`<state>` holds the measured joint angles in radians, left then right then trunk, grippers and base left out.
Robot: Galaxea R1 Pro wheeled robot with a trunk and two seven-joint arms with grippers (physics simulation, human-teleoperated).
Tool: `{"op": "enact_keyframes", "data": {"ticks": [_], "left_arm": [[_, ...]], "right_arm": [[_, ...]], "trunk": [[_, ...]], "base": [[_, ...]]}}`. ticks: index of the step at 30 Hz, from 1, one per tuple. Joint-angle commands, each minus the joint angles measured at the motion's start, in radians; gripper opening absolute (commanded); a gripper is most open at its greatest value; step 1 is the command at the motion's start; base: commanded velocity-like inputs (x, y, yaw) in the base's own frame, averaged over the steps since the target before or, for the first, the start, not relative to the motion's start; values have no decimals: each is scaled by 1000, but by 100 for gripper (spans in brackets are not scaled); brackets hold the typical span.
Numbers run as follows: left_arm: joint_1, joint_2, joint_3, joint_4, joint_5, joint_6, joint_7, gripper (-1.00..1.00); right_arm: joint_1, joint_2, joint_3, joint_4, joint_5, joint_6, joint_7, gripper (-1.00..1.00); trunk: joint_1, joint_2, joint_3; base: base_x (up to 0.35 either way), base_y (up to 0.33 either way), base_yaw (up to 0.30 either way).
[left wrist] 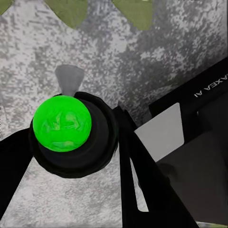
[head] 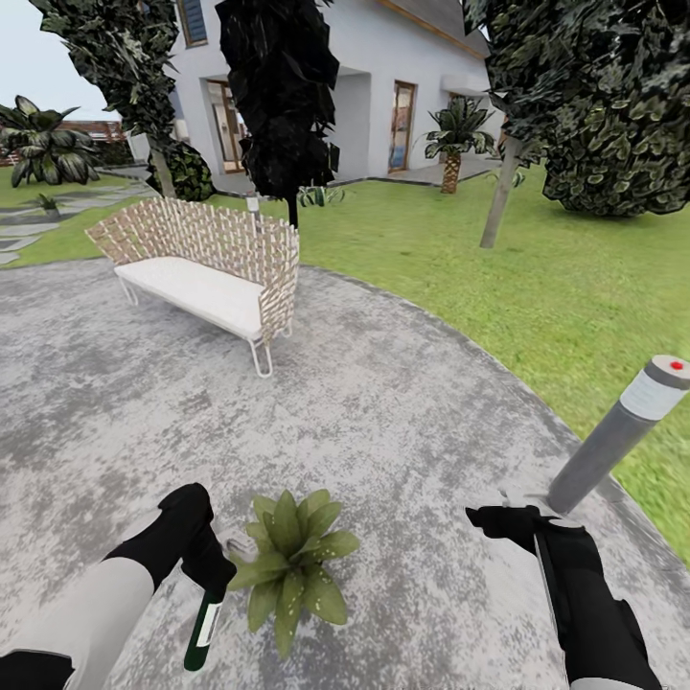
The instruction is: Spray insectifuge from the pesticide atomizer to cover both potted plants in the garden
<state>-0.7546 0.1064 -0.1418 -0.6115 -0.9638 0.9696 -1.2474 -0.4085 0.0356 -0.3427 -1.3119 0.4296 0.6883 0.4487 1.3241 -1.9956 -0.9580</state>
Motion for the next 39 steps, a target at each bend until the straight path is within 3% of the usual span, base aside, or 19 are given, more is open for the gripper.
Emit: {"op": "enact_keyframes", "data": {"ticks": [1, 8, 39], "left_arm": [[0, 1, -2, -2, -7, 8, -10, -100], [7, 2, 1, -1, -7, 8, -10, -100], [54, 6, -2, 0, -7, 8, -9, -100]], "right_arm": [[-1, 1, -2, -1, 11, 2, 10, 100], [-1, 1, -2, -1, 11, 2, 10, 100], [-1, 3, -2, -1, 11, 2, 10, 100]], "trunk": [[0, 0, -1], [0, 0, -1], [0, 0, -3]], "base": [[0, 0, -271], [0, 0, -157], [0, 0, -1]]}}
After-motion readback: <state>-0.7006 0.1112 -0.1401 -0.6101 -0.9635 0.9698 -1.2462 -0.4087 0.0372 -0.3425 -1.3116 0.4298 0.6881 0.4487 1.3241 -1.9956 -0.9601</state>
